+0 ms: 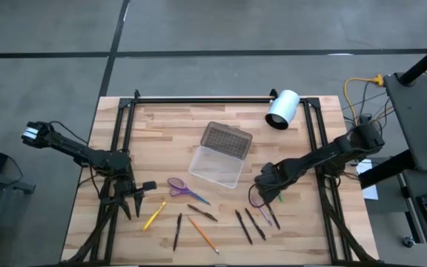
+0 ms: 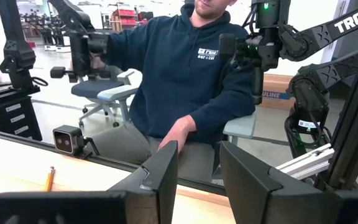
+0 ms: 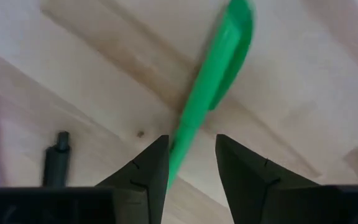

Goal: Pick & place school supplies into a supply box
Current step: Put the green pen into the supply box

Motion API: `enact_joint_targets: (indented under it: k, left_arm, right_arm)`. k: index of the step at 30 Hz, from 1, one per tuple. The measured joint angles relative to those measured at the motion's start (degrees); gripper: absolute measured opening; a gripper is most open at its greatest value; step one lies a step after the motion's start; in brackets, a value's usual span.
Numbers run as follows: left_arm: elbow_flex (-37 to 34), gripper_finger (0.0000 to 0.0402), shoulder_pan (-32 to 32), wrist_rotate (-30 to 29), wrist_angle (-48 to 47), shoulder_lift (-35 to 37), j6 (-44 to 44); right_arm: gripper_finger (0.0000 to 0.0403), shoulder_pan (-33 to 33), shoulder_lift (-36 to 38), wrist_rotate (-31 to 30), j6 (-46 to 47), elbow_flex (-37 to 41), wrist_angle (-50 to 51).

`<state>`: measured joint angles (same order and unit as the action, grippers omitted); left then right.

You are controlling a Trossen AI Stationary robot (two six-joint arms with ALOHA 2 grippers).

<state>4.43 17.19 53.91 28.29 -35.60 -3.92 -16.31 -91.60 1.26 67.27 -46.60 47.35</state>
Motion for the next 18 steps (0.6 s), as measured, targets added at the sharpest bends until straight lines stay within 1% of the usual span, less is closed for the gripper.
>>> enact_joint_targets:
  k: [5, 8, 13, 18]
  left_arm:
    - [0.00, 0.0105, -0.02, -0.04, 0.00, 0.00, 0.00]
    - [-0.02, 0.0105, -0.01, -0.15, 0.00, 0.00, -0.01]
    - [-0.02, 0.0105, -0.02, -0.15, 0.00, -0.02, -0.01]
    - [-0.01, 0.0105, 0.00, -0.13, -0.02, -0.02, 0.01]
  right_arm:
    - [0.0122, -0.53, -6.22, 0.90, -2.78, -2.17, 0.77]
    - [0.0117, -0.66, -7.98, 0.70, -4.14, -2.99, 1.01]
    - [0.0097, -0.70, -6.97, 0.15, -5.14, -3.40, 1.26]
    - [0.0062, -0.75, -4.84, -0.59, -6.67, -3.16, 0.57]
